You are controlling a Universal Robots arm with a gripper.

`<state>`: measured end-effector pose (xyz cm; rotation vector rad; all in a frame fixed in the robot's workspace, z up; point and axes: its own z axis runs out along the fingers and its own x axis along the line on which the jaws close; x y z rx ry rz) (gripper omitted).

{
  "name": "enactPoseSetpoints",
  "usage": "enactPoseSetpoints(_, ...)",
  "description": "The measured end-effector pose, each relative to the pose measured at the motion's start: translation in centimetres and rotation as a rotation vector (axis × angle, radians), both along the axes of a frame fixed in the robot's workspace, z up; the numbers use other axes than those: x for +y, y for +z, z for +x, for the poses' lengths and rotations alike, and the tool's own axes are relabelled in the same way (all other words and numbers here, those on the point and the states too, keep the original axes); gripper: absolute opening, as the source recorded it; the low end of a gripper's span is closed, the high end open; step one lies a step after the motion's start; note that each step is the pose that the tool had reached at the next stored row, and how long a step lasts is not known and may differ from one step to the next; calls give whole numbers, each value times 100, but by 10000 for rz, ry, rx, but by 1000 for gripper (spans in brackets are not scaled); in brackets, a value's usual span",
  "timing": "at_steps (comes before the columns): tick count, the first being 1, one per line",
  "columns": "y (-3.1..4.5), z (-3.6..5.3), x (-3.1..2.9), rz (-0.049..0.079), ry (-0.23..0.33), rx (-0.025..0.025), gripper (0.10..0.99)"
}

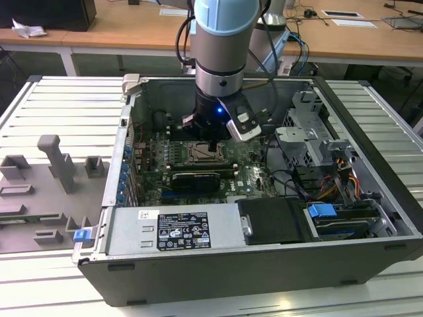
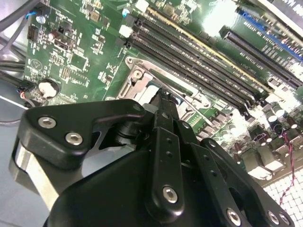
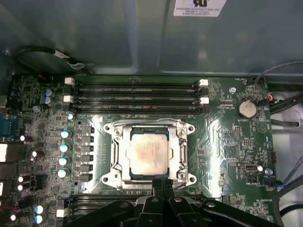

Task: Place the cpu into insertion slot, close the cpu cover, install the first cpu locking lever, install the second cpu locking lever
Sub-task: 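Install the second cpu locking lever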

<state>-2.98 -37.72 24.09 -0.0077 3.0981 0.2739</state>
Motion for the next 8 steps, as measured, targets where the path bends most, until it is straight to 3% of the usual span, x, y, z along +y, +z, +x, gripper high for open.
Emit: enactPoseSetpoints(8,-31,-58,-17,2,0,30,106)
